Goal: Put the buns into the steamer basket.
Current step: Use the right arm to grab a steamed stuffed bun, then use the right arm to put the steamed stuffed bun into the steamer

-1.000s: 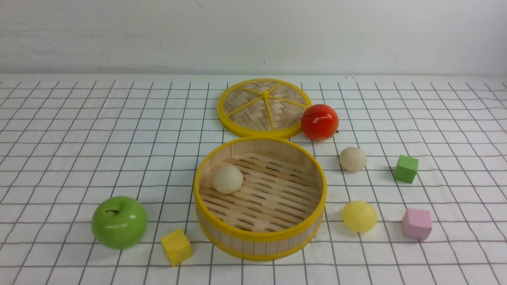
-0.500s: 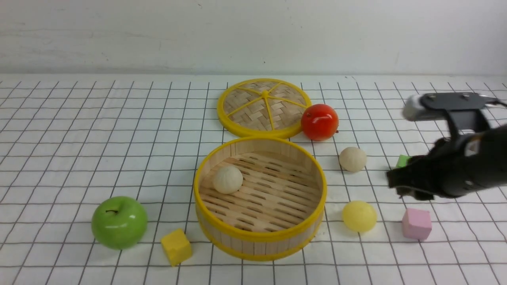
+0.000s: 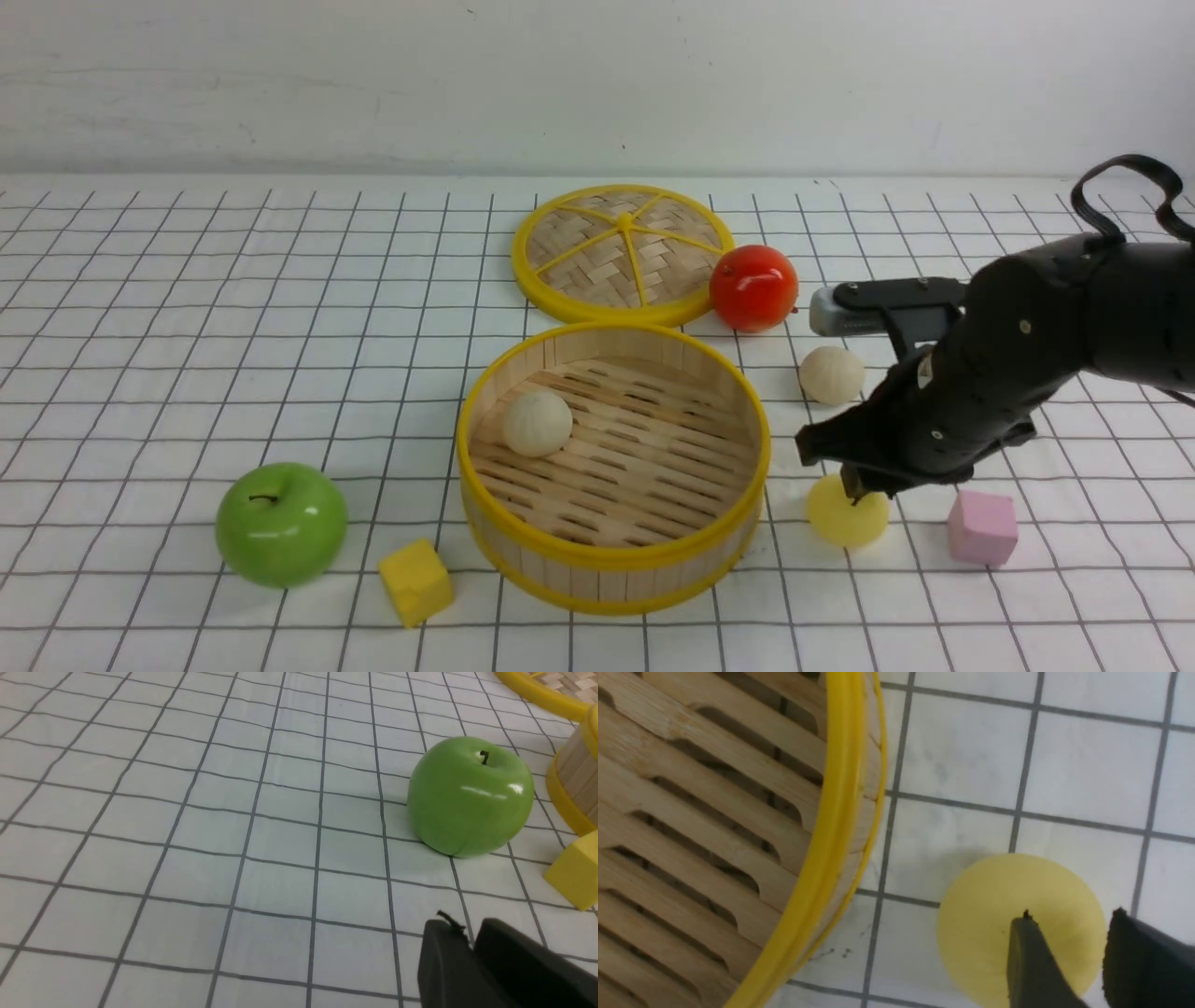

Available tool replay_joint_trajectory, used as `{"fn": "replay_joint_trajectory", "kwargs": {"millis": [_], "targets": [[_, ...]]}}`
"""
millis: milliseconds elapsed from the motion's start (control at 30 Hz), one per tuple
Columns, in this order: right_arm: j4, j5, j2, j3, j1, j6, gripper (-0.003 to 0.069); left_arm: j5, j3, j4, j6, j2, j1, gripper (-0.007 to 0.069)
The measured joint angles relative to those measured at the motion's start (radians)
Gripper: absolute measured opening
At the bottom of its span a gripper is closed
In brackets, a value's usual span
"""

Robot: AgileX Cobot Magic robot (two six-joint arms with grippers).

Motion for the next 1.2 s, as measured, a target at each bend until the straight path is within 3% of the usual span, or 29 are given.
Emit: {"fn": "replay_joint_trajectory", "kwargs": {"millis": [533, 633, 667, 700, 767, 1200], "targets": [[0.004, -0.018, 0.035, -0.001, 0.001, 0.002, 0.0225, 0.0, 0.0, 0.0, 0.0, 0.0, 0.0, 0.0106], [0.004, -0.01, 0.037, -0.002, 0.001, -0.01, 0.0113, 0.0, 0.0, 0.0, 0.0, 0.0, 0.0, 0.011], [0.004, -0.008, 0.037, -0.002, 0.001, -0.01, 0.0104, 0.0, 0.0, 0.0, 0.0, 0.0, 0.0, 0.0111], [0.004, -0.005, 0.037, -0.003, 0.001, -0.013, 0.0034, 0.0, 0.0, 0.0, 0.0, 0.0, 0.0, 0.0112], [0.004, 0.0, 0.037, -0.003, 0.001, -0.013, -0.0002, 0.0, 0.0, 0.0, 0.0, 0.0, 0.0, 0.0113], [0.036, 0.027, -0.145, -0.003, 0.001, -0.02, -0.001, 0.0, 0.0, 0.0, 0.0, 0.0, 0.0, 0.0128]]}}
